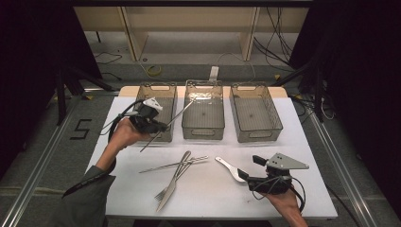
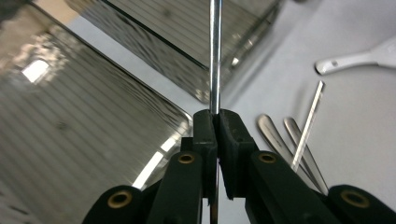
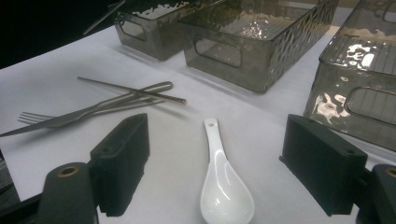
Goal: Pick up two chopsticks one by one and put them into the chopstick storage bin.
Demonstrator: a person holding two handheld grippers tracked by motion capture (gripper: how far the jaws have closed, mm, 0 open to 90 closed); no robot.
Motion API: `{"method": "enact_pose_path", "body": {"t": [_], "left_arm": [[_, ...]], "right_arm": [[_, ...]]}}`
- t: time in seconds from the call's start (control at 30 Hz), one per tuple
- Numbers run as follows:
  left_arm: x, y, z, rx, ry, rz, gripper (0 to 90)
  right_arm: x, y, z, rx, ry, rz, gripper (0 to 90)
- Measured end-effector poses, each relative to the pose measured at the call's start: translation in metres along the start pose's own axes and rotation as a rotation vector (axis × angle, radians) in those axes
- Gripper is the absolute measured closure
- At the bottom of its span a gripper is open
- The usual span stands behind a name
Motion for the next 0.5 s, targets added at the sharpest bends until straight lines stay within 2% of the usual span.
{"method": "enact_pose_path", "body": {"t": [0.13, 0.3, 0.5], "left_arm": [[0.007, 0.015, -0.012, 0.032, -0.029, -0.039, 85.1], [0.009, 0.028, -0.021, 0.041, -0.022, -0.073, 85.2], [0.011, 0.043, -0.032, 0.058, -0.040, -0.109, 85.2]], "right_arm": [[0.000, -0.001, -0.001, -0.007, -0.008, 0.000, 23.9], [0.000, -0.001, -0.001, -0.008, -0.008, -0.002, 23.9], [0.000, -0.001, -0.001, -0.007, -0.011, -0.002, 23.8]]}}
Point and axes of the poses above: each handheld gripper's, and its own axes: x roughly backward along the jaws, z roughly out of its underside, y roughly to its left, the point moved 10 cm from there along -x, roughly forward along the jaws, and after that the axes turned 1 degree about -x, right-handed, at the moved point
